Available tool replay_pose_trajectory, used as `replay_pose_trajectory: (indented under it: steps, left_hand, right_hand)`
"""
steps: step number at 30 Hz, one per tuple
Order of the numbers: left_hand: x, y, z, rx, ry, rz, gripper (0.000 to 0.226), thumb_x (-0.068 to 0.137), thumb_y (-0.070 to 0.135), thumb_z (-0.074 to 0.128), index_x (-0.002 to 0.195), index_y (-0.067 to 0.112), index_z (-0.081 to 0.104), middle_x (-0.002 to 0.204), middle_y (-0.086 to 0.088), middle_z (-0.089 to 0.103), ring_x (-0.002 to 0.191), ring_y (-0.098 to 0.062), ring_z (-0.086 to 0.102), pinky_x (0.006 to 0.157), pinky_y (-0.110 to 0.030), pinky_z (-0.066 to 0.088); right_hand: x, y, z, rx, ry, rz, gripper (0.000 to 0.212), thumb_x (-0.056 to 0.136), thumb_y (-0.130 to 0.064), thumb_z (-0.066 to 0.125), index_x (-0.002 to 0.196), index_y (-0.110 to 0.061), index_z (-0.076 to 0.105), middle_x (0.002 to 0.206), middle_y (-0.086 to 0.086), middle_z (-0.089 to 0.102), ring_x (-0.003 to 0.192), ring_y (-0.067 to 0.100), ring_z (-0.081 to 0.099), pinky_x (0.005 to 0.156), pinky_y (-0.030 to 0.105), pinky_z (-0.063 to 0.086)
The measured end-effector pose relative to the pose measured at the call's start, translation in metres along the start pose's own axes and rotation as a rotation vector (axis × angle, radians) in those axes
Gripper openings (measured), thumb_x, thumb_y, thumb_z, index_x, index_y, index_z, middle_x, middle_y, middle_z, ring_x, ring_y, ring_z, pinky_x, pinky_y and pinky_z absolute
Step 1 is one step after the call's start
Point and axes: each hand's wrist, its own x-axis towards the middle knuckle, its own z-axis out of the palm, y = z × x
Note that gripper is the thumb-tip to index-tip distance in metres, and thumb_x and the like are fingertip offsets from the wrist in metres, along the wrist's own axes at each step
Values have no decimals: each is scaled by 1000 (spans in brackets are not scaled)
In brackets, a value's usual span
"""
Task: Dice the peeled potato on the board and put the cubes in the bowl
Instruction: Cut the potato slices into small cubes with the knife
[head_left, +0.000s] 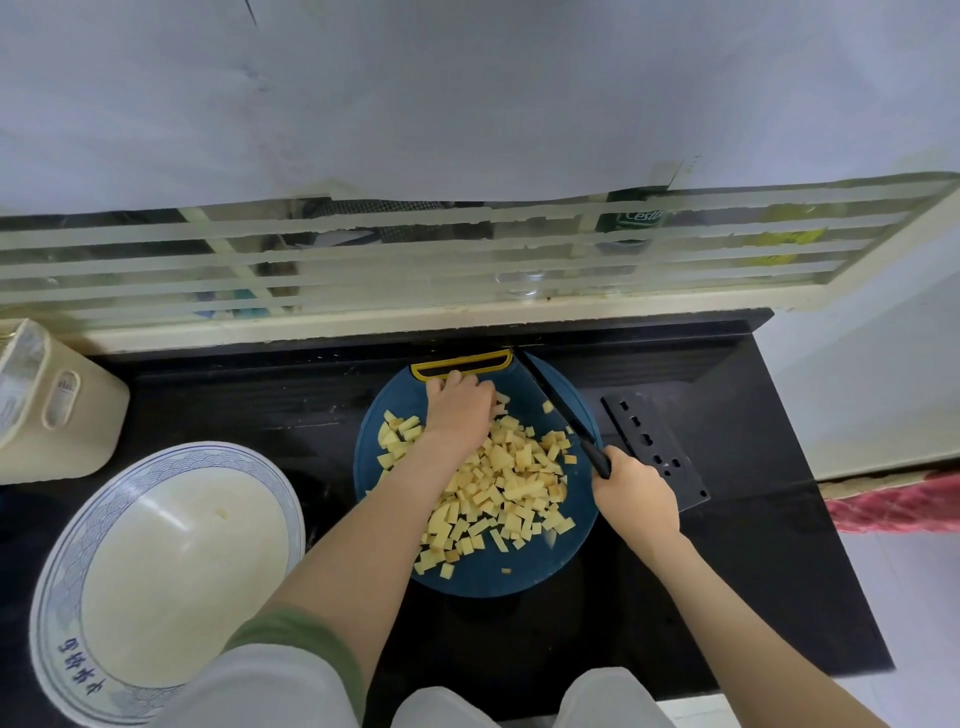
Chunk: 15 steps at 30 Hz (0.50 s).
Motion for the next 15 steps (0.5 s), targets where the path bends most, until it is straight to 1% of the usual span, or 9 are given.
replay_pose_trajectory:
  steps: [3, 6, 8, 11, 13, 15]
  left_hand:
    - [5, 0, -1, -20, -69, 7, 28, 101, 26, 39, 122, 20, 57, 118, -3, 53, 112, -24, 40, 90, -39, 26]
    - [7, 0, -1, -48, -139, 82, 26, 99, 31, 42, 118, 28, 59, 110, 1, 51, 112, -22, 40, 89, -39, 25]
    - [6, 0, -1, -74, -83, 101, 27, 97, 34, 44, 119, 29, 58, 114, 2, 51, 114, -21, 39, 91, -39, 26]
    - [0, 0, 3, -138, 44, 43, 40, 94, 33, 46, 133, 27, 47, 130, 2, 45, 123, -21, 35, 100, -41, 25]
    - [-5, 0, 7, -169, 53, 39, 44, 95, 30, 44, 138, 28, 41, 137, 3, 41, 127, -20, 32, 101, -41, 23]
    - [-13, 1, 12, -212, 78, 25, 43, 97, 27, 41, 140, 29, 40, 141, 4, 38, 128, -19, 31, 101, -39, 22]
  right_hand:
    - [-1, 3, 0, -13, -3, -6, 5, 97, -21, 48, 98, -20, 53, 74, -1, 59, 63, 16, 59, 51, 27, 43]
    - [-2, 6, 1, -17, -3, -14, 7, 97, -22, 48, 100, -20, 54, 75, -2, 60, 64, 17, 60, 54, 29, 49]
    - [-1, 8, 3, -14, 3, -3, 10, 97, -21, 48, 105, -20, 54, 76, -2, 60, 66, 17, 61, 58, 32, 52]
    - [1, 12, 4, 53, 16, 49, 17, 96, -23, 49, 112, -21, 54, 81, -1, 64, 69, 19, 63, 63, 35, 55]
    - [1, 14, 4, 101, -4, 77, 19, 97, -25, 49, 115, -20, 54, 85, 0, 65, 73, 20, 63, 66, 36, 56]
    - [1, 17, 5, 95, -38, 68, 17, 97, -24, 48, 112, -20, 56, 84, -1, 64, 72, 18, 63, 65, 35, 56]
